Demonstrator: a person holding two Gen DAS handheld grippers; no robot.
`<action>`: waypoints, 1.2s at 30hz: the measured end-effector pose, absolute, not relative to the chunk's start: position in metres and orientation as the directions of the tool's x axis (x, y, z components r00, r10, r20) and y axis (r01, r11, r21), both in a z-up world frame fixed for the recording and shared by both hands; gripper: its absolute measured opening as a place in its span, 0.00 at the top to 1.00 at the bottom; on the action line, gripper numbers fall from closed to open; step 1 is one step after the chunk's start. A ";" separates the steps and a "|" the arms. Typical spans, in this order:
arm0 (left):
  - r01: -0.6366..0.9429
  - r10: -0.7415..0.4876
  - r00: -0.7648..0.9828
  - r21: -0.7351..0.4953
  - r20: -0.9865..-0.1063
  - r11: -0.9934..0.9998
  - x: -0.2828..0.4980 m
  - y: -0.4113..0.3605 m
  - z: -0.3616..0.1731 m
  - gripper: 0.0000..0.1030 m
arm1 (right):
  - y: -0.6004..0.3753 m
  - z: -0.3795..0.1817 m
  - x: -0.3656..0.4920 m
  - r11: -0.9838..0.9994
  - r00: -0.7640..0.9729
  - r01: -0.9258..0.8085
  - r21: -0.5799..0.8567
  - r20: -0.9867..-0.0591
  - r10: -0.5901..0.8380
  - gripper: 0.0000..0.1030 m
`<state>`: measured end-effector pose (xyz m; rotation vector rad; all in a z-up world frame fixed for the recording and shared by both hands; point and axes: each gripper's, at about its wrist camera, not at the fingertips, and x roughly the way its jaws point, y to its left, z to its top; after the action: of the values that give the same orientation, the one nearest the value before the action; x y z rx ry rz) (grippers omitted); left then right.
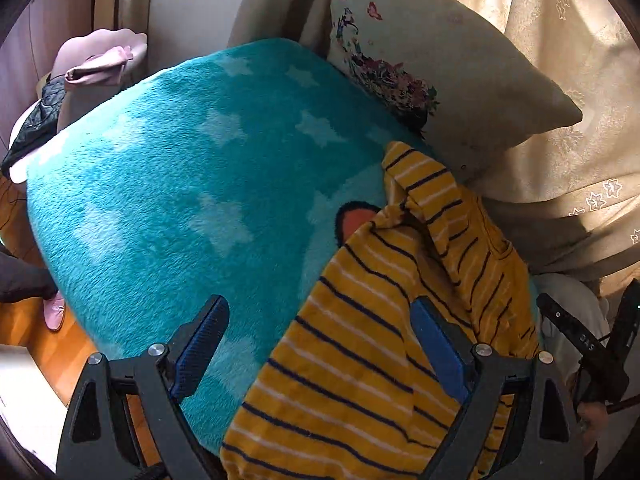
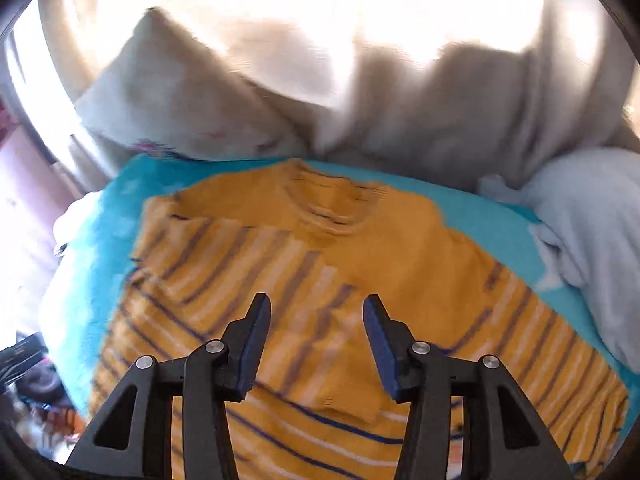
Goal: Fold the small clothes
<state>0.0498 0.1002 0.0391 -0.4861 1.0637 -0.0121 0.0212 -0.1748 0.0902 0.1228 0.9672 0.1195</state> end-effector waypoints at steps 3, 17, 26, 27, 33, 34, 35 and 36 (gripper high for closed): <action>-0.188 -0.227 0.496 -0.359 -0.838 0.914 0.070 0.101 0.030 0.11 | -0.122 0.097 0.027 0.954 0.500 -0.204 0.219 -0.814 0.294 0.49; -0.234 -0.086 0.495 -0.228 -0.864 0.945 0.081 0.214 0.034 0.11 | 0.035 0.011 0.124 0.978 0.476 -0.074 0.195 -0.855 0.206 0.80; -0.271 -0.059 0.519 -0.229 -0.853 0.935 0.079 0.257 0.032 0.11 | 0.093 0.015 0.093 0.815 0.256 -0.253 0.522 -0.776 0.577 0.99; -0.274 -0.051 0.522 -0.223 -0.851 0.935 0.079 0.257 0.031 0.11 | 0.096 0.018 0.086 0.827 0.257 -0.294 0.479 -0.794 0.550 0.99; -0.280 -0.007 0.530 -0.183 -0.848 0.943 0.068 0.255 0.034 0.11 | 0.026 0.069 0.091 0.943 0.534 -0.280 0.178 -0.788 0.307 0.44; -0.290 0.001 0.528 -0.179 -0.849 0.940 0.066 0.256 0.034 0.11 | 0.019 0.071 0.097 0.947 0.540 -0.282 0.154 -0.790 0.289 0.44; -0.304 0.009 0.523 -0.178 -0.852 0.936 0.063 0.258 0.033 0.11 | 0.019 0.071 0.101 0.946 0.531 -0.296 0.135 -0.799 0.281 0.44; -0.320 0.014 0.518 -0.178 -0.855 0.931 0.060 0.260 0.032 0.11 | 0.020 0.070 0.103 0.940 0.523 -0.320 0.123 -0.804 0.283 0.44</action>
<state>0.0604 0.2604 0.0322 -0.3337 1.0111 0.2048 0.1028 0.0200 0.0699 -0.0414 0.9540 0.3610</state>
